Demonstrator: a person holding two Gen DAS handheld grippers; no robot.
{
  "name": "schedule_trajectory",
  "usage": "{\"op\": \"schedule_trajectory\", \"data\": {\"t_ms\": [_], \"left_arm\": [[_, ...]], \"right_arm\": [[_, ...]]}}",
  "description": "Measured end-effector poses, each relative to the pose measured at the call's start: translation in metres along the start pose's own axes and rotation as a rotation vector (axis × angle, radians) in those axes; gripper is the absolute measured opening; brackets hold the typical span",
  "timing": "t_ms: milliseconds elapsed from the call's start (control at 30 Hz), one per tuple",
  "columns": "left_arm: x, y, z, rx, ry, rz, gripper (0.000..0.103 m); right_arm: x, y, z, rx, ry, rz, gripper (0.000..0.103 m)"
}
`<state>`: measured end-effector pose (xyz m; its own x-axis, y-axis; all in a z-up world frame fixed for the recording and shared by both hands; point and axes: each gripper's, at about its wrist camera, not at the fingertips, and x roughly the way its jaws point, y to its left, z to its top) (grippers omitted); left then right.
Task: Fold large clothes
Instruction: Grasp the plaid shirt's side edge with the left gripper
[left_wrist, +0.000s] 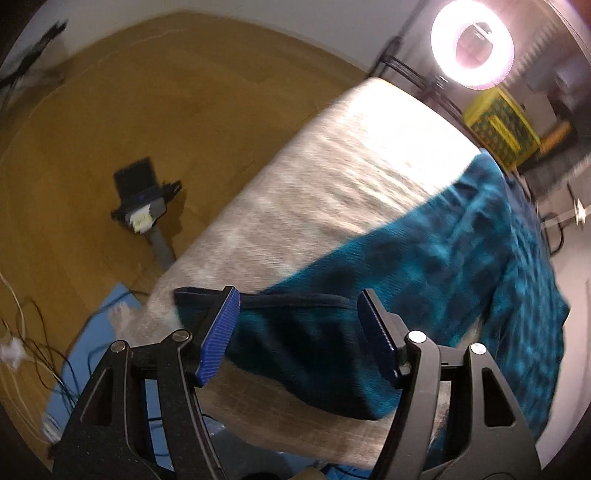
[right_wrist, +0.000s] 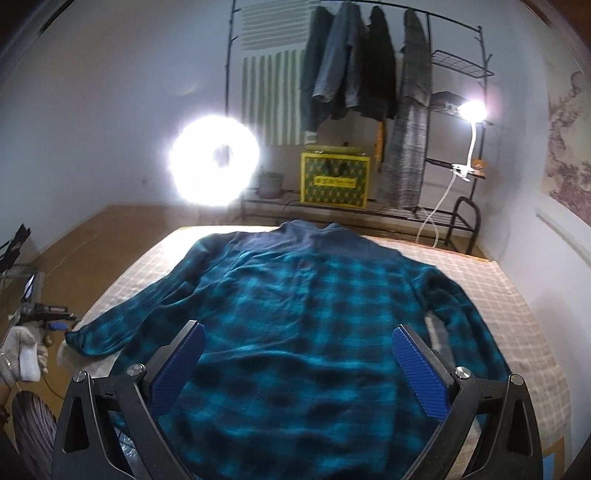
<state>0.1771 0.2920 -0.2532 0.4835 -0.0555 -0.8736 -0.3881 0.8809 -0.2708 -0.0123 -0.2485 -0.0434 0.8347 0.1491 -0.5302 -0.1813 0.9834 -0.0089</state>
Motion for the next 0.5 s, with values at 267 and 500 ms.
{"op": "schedule_trajectory", "data": {"t_ms": [267,500], "left_arm": [[0.023,-0.017,-0.012,0.015,0.044,0.114,0.068],[0.012,0.002,-0.011,-0.091,-0.039,-0.025,0.004]], "right_arm": [[0.009,0.011,-0.009,-0.01,0.048,0.029,0.101],[0.012,0.01,-0.014,0.001,0.078,0.06,0.096]]}}
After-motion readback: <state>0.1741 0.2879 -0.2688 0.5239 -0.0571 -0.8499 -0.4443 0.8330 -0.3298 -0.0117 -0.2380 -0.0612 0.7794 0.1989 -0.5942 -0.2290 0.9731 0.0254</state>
